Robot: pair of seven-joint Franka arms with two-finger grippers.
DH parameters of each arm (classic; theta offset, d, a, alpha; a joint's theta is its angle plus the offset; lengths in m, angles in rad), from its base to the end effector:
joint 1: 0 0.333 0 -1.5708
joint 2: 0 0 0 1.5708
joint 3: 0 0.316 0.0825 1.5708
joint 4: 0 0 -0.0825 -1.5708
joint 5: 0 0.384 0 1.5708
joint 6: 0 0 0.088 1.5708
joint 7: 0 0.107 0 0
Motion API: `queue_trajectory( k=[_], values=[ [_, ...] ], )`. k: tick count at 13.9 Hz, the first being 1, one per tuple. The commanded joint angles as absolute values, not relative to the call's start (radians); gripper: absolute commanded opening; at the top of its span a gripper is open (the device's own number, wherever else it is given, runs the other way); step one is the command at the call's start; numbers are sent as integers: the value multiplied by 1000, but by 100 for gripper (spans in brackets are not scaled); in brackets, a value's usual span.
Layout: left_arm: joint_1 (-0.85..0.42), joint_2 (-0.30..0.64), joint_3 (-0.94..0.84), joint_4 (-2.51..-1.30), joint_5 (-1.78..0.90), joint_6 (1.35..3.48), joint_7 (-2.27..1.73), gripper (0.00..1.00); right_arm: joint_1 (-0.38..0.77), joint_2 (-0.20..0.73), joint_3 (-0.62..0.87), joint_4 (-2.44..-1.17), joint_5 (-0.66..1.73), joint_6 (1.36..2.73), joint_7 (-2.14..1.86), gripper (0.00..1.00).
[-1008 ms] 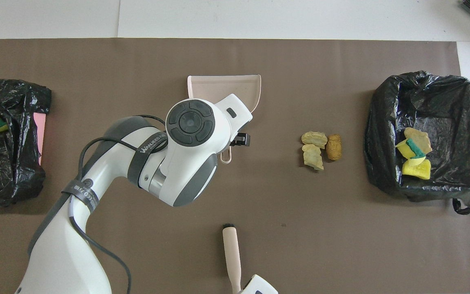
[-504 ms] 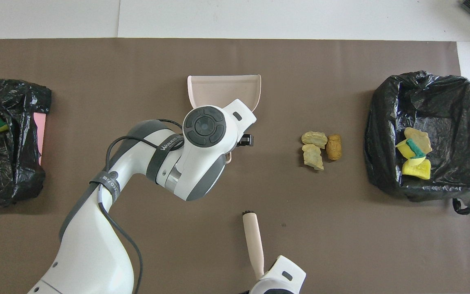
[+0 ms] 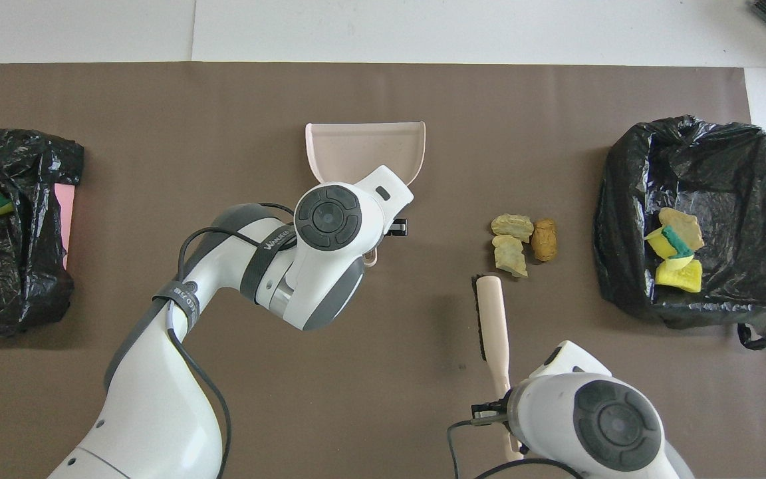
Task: Sweep and dump trash in bin
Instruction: 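Lift the brush with the right gripper toward the food scraps, then slide the dustpan toward the scraps while the right gripper sets the brush behind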
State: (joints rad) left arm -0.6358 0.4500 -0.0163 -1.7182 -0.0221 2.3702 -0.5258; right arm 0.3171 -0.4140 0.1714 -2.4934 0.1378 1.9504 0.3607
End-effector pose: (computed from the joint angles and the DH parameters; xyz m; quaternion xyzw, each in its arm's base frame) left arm 0.5437 -0.4139 0.3467 0.9933 -0.0545 0.0772 0.0659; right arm 0.3474 0.1954 0.4207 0.9971 0.0246 -0.0716 0.0012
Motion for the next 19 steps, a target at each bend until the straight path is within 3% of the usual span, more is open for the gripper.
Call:
queue_trajectory(
  k=[1, 4, 6, 9, 15, 19],
  values=[
    [-643, 437, -6, -1746, -8, 2399, -545, 17, 207, -309, 183, -2380, 72, 1927, 307, 0],
    [-638, 425, 5, -1735, -8, 2398, -540, 8, 114, -160, 184, -2232, -81, 1835, 276, 0],
    [-626, 407, 21, -1732, -6, 2395, -532, 1, 86, -105, 181, -2203, -185, 1809, 208, 0],
    [-606, 358, 28, -1738, 0, 2338, -416, 0, 15, -40, 181, -2183, -282, 1838, 152, 0],
    [-532, 331, 26, -1738, -2, 2165, 291, 0, 17, -3, 184, -2229, -322, 1899, 152, 0],
    [-532, 325, 26, -1743, -2, 2129, 813, 0, 58, 12, 186, -2252, -204, 1908, 163, 0]
  ],
)
